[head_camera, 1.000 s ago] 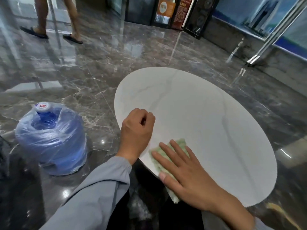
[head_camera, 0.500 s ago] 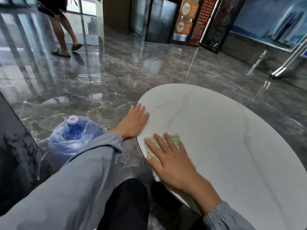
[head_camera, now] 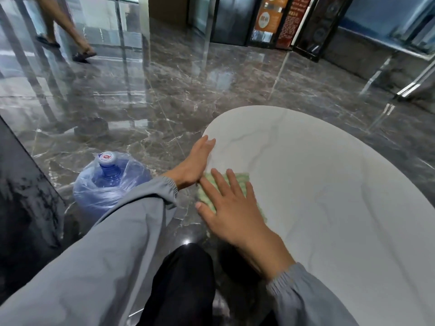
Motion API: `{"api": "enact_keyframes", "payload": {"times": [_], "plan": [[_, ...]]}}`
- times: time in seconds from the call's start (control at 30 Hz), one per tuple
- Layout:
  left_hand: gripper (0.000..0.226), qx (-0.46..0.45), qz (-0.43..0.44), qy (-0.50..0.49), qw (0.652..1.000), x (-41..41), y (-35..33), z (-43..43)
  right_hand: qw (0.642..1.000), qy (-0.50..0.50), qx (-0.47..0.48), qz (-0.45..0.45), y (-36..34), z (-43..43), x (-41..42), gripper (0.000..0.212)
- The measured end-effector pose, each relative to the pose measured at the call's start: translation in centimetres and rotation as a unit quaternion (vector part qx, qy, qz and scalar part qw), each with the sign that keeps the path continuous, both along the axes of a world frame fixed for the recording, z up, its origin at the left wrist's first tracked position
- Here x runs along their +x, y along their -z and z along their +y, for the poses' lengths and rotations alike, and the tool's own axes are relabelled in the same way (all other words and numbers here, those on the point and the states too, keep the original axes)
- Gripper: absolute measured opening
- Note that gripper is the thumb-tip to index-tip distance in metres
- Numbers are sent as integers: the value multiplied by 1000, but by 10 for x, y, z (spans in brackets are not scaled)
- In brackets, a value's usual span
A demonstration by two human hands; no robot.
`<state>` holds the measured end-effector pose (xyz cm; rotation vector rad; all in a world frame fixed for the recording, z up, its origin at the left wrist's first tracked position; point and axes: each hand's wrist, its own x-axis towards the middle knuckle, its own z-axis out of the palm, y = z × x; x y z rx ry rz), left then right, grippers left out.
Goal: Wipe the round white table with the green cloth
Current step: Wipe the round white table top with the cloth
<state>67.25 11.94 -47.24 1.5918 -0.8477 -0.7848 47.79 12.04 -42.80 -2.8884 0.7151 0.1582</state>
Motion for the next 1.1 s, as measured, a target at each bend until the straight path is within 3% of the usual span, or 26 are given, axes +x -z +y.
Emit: {"api": "enact_keyframes", "payload": {"times": [0.1,0.23,0.4,0.57,0.7,0.77,0.87,0.97,1.1], "plan": [[71,10,-34,21,999,6,1,2,1000,6,-22,2,1,2,7,63],[89,23,-66,17,997,8,6,3,999,-16,-30,-25,6,27,-74,63],[87,31,-57,5,998,15,15,-2,996,-24,-84,-2,3,39,-157,65],[57,108,-222,45,968,18,8,3,998,31,-41,-23,9,27,-93,64],[65,135,-231,40,963,6,-11,7,999,34,-37,-20,8,21,-38,64],[60,151,-273,48,949,0,-18,11,998,29,-51,-33,9,28,-49,63],[57,186,-416,45,889,-16,-33,17,997,8,-53,-47,13,38,-110,62],[69,140,-440,17,887,-68,-48,25,997,46,-46,-36,15,34,-193,61],[43,17,-498,69,864,-156,-48,45,989,144,-16,-23,4,17,-272,60]]}}
